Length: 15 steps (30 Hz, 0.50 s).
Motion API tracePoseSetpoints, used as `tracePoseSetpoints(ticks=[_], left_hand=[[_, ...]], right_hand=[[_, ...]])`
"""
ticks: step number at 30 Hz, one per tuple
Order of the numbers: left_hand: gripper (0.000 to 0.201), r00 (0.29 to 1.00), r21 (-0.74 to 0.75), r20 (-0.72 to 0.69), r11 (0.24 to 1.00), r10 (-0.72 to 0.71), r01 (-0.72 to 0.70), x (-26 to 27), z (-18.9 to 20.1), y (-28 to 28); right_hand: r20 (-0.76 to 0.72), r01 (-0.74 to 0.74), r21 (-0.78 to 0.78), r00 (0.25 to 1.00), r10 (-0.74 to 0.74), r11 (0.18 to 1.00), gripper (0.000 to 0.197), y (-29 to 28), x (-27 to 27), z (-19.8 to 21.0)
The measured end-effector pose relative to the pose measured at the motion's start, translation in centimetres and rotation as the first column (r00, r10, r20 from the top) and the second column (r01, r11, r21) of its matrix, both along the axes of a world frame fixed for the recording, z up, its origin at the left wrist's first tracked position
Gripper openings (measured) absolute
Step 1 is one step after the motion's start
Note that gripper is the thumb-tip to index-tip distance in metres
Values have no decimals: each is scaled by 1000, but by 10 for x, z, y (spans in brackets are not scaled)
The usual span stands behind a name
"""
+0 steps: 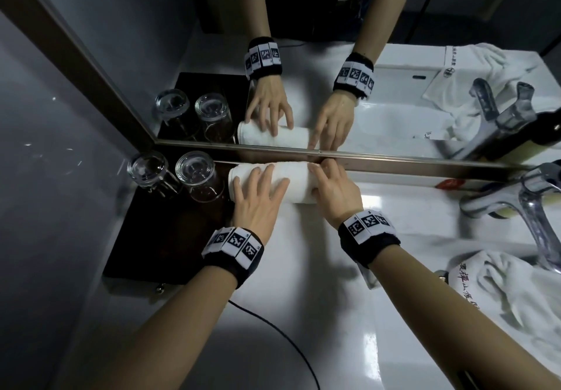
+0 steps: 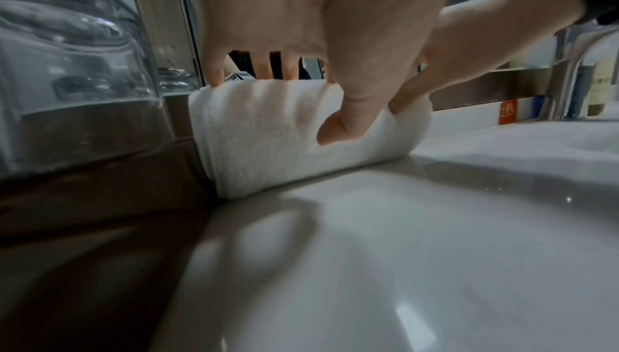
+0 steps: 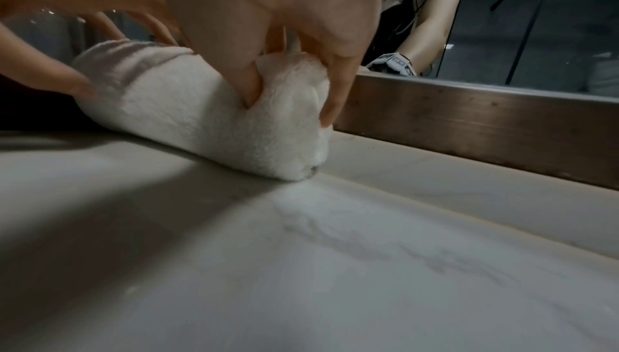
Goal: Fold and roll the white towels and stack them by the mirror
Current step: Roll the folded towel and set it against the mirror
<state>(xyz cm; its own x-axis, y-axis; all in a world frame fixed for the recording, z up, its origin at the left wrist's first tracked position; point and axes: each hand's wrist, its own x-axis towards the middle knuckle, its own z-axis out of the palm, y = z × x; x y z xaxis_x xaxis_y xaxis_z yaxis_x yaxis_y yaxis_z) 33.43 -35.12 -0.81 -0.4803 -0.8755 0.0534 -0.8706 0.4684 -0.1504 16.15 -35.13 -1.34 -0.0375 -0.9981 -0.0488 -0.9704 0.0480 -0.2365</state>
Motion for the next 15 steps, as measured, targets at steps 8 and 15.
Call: tracePoseSetpoints(ticks=[8,15], left_hand=[[73,997,154,62,987,42,-52,5,-9,2],[81,998,191,33,980,51,-57,3,-10,-4]], right_hand=[[17,82,169,996,-86,982,73,18,13,6],[28,36,130,999,-40,991,71,10,8,8]])
